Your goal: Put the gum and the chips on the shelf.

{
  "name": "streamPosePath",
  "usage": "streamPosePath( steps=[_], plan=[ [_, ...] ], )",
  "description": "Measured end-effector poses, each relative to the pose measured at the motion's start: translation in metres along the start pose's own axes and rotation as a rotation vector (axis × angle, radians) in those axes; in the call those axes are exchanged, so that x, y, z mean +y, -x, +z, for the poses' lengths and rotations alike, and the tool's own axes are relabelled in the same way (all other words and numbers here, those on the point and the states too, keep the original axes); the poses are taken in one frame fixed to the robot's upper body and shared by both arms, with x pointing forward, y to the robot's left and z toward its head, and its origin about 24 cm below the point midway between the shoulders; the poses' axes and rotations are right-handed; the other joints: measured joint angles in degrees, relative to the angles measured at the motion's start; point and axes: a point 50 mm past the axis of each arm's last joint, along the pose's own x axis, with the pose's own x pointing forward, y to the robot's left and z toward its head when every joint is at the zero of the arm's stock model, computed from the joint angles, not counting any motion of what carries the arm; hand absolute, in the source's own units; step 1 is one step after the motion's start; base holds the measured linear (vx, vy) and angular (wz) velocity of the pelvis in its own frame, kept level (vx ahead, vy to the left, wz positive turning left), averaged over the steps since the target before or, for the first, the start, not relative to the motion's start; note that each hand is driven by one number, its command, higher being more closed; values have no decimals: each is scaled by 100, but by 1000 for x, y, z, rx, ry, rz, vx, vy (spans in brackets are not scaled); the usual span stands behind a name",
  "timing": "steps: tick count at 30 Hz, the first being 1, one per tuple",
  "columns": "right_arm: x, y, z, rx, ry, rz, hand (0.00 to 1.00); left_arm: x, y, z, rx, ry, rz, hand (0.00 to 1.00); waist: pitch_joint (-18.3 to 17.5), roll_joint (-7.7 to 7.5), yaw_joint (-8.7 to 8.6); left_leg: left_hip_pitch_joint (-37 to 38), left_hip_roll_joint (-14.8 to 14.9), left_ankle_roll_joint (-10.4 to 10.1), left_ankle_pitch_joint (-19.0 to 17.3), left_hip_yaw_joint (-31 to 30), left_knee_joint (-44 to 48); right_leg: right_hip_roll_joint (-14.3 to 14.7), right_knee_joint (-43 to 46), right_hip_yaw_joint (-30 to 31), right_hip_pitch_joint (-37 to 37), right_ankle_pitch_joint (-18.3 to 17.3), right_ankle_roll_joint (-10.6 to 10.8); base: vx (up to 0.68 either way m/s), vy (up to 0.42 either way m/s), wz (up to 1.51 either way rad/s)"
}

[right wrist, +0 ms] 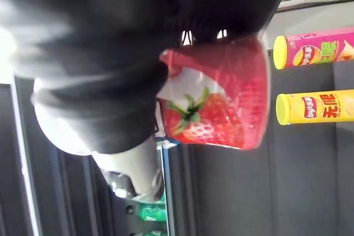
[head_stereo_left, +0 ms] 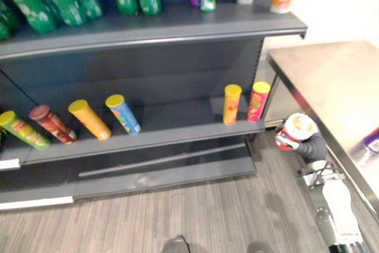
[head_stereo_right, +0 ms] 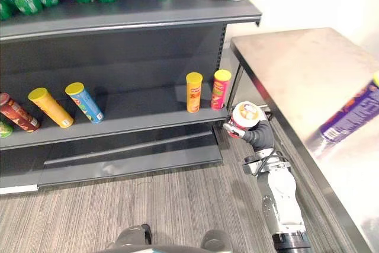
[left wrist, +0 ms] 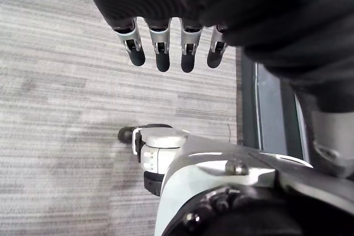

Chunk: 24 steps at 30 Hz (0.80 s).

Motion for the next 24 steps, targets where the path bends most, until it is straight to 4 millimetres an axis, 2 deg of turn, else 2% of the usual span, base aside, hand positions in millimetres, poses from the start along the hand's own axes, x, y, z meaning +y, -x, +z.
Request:
streamPosePath(
  steps=[3,5,6,8,10,11,12,15,17,18,19,20,22,24],
  plan=[
    [2,4,-1,1,-16,-19,100,-2,-1,4,-9,-13,-21,0,-6,10,26,35,-176,250,-257,195,72,-186,-118,87,-1,551,-37,235,343,-13],
    [5,6,-4,2,-39,-36,100,-3,-1,4,-10,-28,-35,0,-8,8,122,232,-277,386,-368,362,-63,-274,-106,159,-27,1018,-127,184,265,-22],
    [5,6,-4,5,-39,-37,100,-3,-1,4,-11,-28,-37,0,-14,5,149,278,-316,424,-394,420,-101,-297,-85,157,-45,1127,-174,162,244,-26],
    [7,6,-5,5,-48,-34,100,-3,-1,3,-12,-43,-43,0,-40,-5,221,444,-380,575,-481,587,-266,-429,608,16,-470,1467,-625,162,247,-26],
    [12,5,-8,9,-62,-22,100,-2,0,1,-6,-46,-41,0,-29,-1,291,667,-391,671,-541,703,-362,-502,1460,-114,-923,1666,-849,152,144,-32],
    [16,2,-11,17,-72,-2,100,-2,0,0,-2,-45,-39,0,-4,41,299,865,-361,683,-545,750,-504,-433,1834,-267,-1076,1490,-891,196,90,-35],
    [20,-3,-13,19,-80,15,100,-3,0,1,-6,-43,-38,0,12,68,298,1029,-281,680,-541,773,-630,-243,1946,-544,-1152,1204,-864,160,27,-27],
    [28,-13,-10,-6,-89,49,100,-1,-2,7,-27,-42,-30,0,8,71,297,1166,-138,650,-525,821,-782,168,1554,-877,-1371,879,-876,113,-40,-11],
    [30,-19,-7,-26,-88,53,100,-1,-3,12,-44,-40,-23,0,7,61,299,1158,-70,631,-520,807,-771,359,821,-906,-1471,936,-795,161,-150,12],
    [31,-22,-6,-35,-91,50,100,1,-3,15,-53,-35,-7,0,-28,-52,302,1148,-66,480,-589,713,-673,452,-114,-790,-1372,1470,-750,145,-162,30],
    [32,-23,-5,-37,-91,51,100,3,-4,17,-58,-31,3,0,-22,-93,301,1136,-78,395,-640,662,-632,467,-293,-709,-1332,1703,-588,169,-243,32],
    [31,-23,-5,-35,-89,51,100,1,-4,16,-50,-20,6,0,4,-25,311,1128,22,274,-719,581,-570,564,-378,-703,-1180,1599,-477,64,-157,15],
    [33,-26,-4,-42,-91,61,100,-2,-3,14,-42,-5,4,0,-19,127,354,1066,258,150,-746,534,-554,796,-646,-809,-1071,1583,-496,101,-235,3],
    [32,-28,-2,-49,-90,61,100,-3,-3,13,-33,0,5,0,-8,145,376,1061,386,36,-678,497,-657,933,-773,-918,-1009,1575,-513,79,-173,11]
  ],
)
